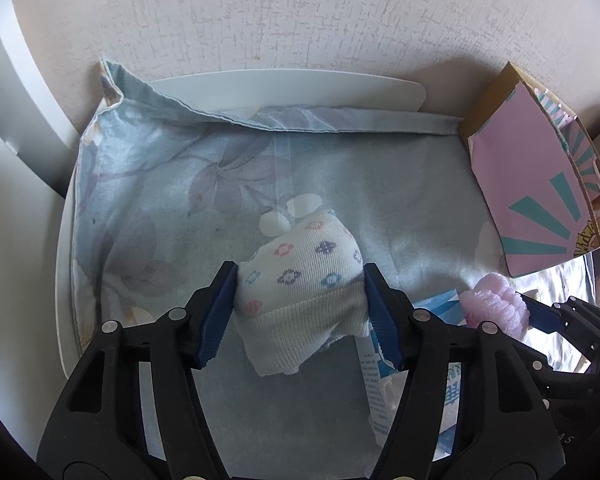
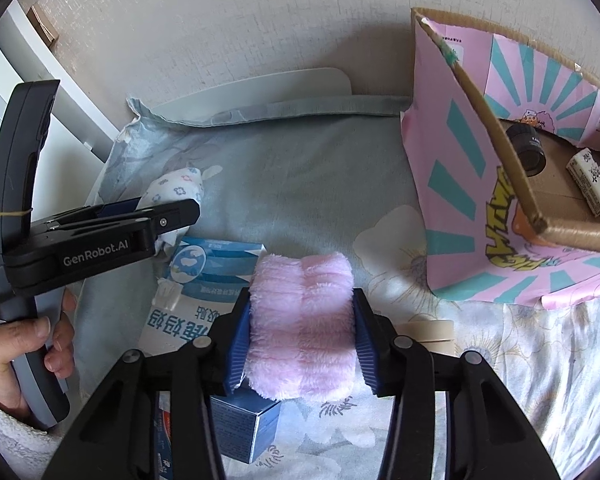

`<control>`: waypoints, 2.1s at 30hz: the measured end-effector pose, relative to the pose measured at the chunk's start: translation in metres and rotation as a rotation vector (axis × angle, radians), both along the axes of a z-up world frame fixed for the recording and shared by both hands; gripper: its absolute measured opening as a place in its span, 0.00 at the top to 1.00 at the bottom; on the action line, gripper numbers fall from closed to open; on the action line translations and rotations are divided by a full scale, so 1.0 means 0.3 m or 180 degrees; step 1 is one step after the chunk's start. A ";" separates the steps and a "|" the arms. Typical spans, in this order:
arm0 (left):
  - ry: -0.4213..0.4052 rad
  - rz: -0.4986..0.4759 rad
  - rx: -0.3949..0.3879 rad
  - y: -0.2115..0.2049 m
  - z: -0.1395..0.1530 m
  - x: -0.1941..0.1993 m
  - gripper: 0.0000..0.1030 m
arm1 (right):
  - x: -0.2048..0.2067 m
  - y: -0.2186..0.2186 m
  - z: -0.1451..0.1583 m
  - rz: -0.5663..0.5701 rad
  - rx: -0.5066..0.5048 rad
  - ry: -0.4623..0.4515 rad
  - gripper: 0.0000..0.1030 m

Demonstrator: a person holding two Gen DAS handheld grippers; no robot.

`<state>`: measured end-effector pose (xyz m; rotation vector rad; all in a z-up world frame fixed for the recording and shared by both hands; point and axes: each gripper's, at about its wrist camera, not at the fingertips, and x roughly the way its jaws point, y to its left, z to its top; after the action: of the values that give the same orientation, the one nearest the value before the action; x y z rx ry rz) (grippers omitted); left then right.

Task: Organize objects
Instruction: 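Grasp the white sock with the left tool while the right tool grasps the pink hair band, then carry the sock and pink hair band over the cardboard box with both tools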

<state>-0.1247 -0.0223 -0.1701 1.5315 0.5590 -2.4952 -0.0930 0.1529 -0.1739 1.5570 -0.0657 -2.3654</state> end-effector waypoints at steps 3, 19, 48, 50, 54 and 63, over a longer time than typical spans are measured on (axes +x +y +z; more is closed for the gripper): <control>0.0030 0.0013 -0.0003 0.000 0.022 0.006 0.43 | 0.003 0.001 0.016 0.0005 0.0005 0.0026 0.58; 0.0310 0.0297 -0.0043 0.000 0.269 0.071 0.43 | 0.019 0.001 0.253 0.0218 -0.0014 0.0346 0.58; 0.0838 0.0085 -0.0094 0.418 0.682 -0.179 0.43 | -0.038 0.527 0.628 -0.0103 0.0003 0.0980 0.58; 0.0850 0.0055 -0.0078 0.459 0.691 -0.213 0.43 | -0.049 0.591 0.630 -0.0159 0.0023 0.0981 0.58; 0.0859 -0.0026 -0.0059 0.550 0.701 -0.284 0.43 | -0.064 0.700 0.629 -0.0253 0.0045 0.0975 0.58; 0.0840 -0.0122 -0.0025 0.724 0.700 -0.407 0.43 | -0.095 0.902 0.611 -0.0413 0.0053 0.0926 0.58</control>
<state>-0.2467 0.1947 0.0398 1.2281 0.5600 -2.7453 -0.1213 0.4236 0.0094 1.2332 -0.0848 -2.6747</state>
